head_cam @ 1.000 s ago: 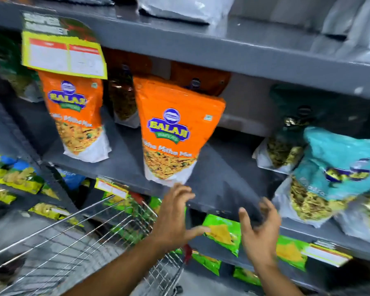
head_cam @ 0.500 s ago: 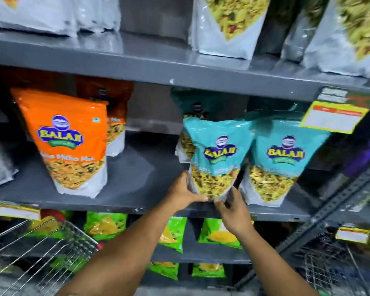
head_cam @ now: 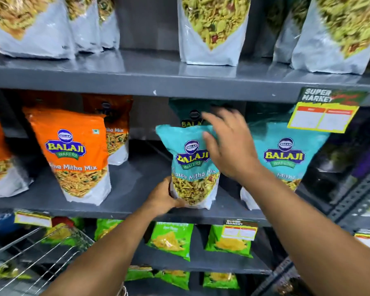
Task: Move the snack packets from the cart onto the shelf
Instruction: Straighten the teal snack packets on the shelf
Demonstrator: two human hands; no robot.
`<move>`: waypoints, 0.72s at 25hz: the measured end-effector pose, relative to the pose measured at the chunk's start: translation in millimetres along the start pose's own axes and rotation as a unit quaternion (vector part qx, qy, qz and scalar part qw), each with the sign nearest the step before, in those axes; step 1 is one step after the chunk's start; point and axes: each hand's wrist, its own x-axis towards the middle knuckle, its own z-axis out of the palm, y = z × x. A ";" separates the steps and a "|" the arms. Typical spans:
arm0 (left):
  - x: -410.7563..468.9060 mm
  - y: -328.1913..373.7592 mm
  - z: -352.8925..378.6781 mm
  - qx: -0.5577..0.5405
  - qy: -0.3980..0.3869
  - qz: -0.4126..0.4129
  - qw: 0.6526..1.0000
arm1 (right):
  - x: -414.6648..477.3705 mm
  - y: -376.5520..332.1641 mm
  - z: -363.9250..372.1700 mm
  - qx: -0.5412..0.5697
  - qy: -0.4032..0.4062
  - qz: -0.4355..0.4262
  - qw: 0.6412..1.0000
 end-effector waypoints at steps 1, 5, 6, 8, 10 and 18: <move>0.5 -0.2 -0.8 0.008 -0.004 0.005 1.000 | 20.2 -8.7 -1.5 -0.062 -0.061 -0.007 0.996; 0.8 1.7 0.1 0.040 0.006 0.020 0.999 | 68.6 -34.9 14.7 -0.109 -0.290 0.062 0.949; 0.8 3.0 -0.5 0.042 0.006 0.023 0.999 | 69.5 -35.1 20.5 -0.107 -0.284 0.061 0.951; 1.3 6.8 -2.5 0.028 -0.001 0.024 0.999 | 58.6 -29.0 25.4 -0.139 -0.178 0.026 0.974; 2.1 8.9 -4.5 0.028 -0.009 0.018 0.999 | 40.5 -23.9 24.4 -0.158 -0.119 0.049 0.979; -1.5 6.1 -3.5 0.015 0.000 0.019 1.000 | 42.7 42.7 -9.9 -0.028 -0.237 0.136 0.961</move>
